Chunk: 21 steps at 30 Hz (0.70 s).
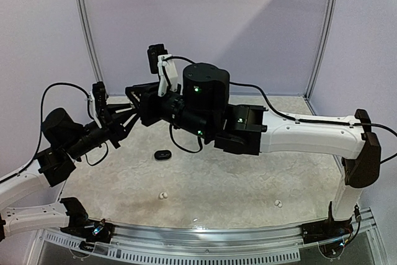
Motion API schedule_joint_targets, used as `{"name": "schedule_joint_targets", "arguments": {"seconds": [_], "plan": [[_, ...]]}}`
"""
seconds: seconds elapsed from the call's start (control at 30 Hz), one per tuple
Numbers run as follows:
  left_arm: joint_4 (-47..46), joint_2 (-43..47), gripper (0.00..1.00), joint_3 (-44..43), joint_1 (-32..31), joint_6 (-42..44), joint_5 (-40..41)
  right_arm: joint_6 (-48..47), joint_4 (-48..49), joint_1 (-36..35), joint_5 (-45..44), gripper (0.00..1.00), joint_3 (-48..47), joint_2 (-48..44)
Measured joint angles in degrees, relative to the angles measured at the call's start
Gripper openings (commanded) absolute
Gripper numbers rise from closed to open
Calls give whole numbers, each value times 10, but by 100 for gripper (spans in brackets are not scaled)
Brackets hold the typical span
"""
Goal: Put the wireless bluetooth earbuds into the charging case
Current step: Insert the left earbud into the left side groove of the charging case.
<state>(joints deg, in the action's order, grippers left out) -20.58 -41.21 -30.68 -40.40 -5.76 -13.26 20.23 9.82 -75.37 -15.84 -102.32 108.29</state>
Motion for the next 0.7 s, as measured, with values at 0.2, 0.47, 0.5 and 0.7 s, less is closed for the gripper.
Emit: {"name": "schedule_joint_targets", "arguments": {"seconds": [0.2, 0.47, 0.5, 0.7], "plan": [[-2, 0, 0, 0, -1, 0, 0, -4, 5, 0, -24, 0, 5, 0], [-2, -1, 0, 0, -1, 2, 0, -9, 11, 0, -43, 0, 8, 7], [-2, -1, 0, 0, -1, 2, 0, -9, 11, 0, -45, 0, 8, 9], [0, -2, 0, 0, -1, 3, 0, -10, 14, 0, -51, 0, 8, 16]]}}
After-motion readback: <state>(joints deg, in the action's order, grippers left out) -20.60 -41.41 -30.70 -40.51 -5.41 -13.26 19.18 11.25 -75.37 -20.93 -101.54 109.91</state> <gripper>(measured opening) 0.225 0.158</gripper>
